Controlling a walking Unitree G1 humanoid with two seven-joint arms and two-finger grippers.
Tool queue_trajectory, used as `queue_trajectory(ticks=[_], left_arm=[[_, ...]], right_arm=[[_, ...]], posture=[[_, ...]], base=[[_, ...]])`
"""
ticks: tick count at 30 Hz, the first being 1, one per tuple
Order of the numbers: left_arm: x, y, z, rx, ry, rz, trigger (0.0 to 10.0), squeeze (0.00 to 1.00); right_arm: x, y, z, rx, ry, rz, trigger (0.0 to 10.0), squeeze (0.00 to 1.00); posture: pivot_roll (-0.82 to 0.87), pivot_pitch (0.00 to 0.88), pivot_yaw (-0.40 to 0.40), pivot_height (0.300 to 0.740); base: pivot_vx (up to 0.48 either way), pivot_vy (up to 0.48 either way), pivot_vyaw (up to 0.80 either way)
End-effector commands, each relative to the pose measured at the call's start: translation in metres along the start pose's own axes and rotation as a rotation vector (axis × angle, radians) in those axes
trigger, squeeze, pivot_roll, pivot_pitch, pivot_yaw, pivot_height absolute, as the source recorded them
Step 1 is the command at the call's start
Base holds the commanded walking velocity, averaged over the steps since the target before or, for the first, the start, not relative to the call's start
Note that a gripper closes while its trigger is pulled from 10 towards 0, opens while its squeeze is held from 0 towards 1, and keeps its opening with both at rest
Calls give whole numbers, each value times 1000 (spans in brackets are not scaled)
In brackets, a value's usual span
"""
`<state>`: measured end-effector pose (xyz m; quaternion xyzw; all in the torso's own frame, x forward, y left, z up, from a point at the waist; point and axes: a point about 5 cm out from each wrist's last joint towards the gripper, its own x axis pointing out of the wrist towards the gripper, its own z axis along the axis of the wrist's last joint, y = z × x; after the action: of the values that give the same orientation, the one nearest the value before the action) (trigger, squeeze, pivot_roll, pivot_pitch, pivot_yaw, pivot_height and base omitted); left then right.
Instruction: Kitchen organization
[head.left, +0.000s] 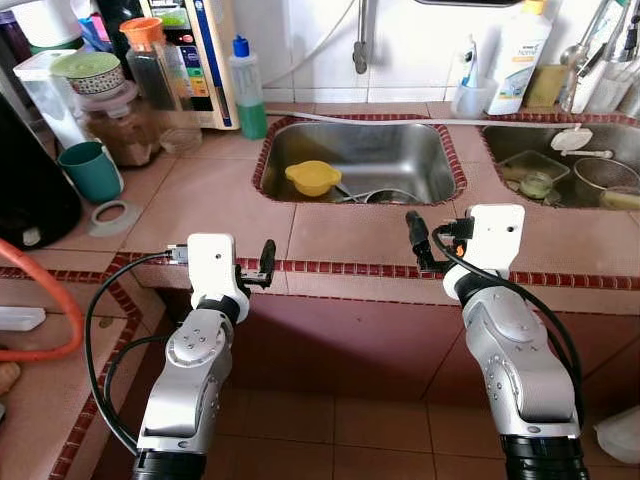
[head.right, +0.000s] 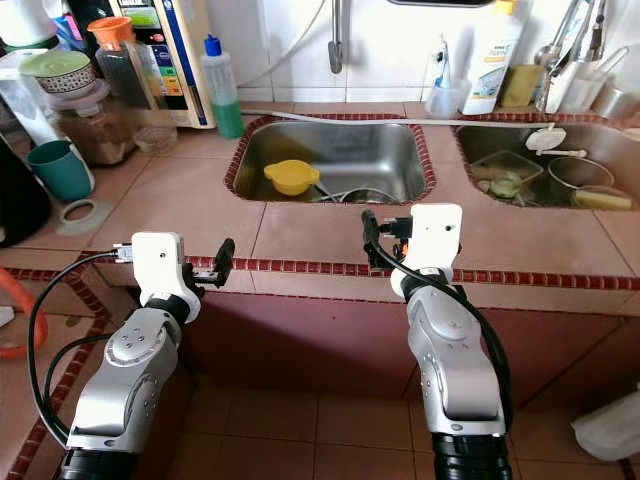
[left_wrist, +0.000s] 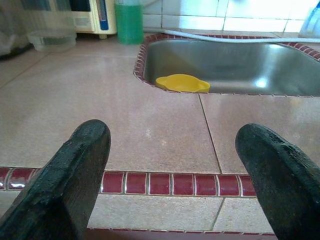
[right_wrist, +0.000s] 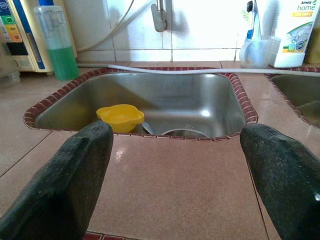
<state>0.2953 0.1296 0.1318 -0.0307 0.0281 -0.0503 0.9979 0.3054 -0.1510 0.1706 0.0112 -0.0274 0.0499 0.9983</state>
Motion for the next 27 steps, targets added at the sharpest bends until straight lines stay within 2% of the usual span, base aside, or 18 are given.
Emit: queue_trajectory(ticks=[1,7,27], left_arm=[[-1,1,-2,0,15,-6,10000,0],[-2,3,-4,4,24,-1,10000,0],[-3,4,-5,9,27,-7,10000,0]], right_arm=[[0,3,0,3,6,9,10000,0],[0,3,1,1,5,9,10000,0],[1,4,0,0,5,13,10000,0]], posture=[[-68,14,57,740],[-68,13,56,740],[-65,13,57,740]], base=[[0,0,0],[0,0,0],[0,-328,0]])
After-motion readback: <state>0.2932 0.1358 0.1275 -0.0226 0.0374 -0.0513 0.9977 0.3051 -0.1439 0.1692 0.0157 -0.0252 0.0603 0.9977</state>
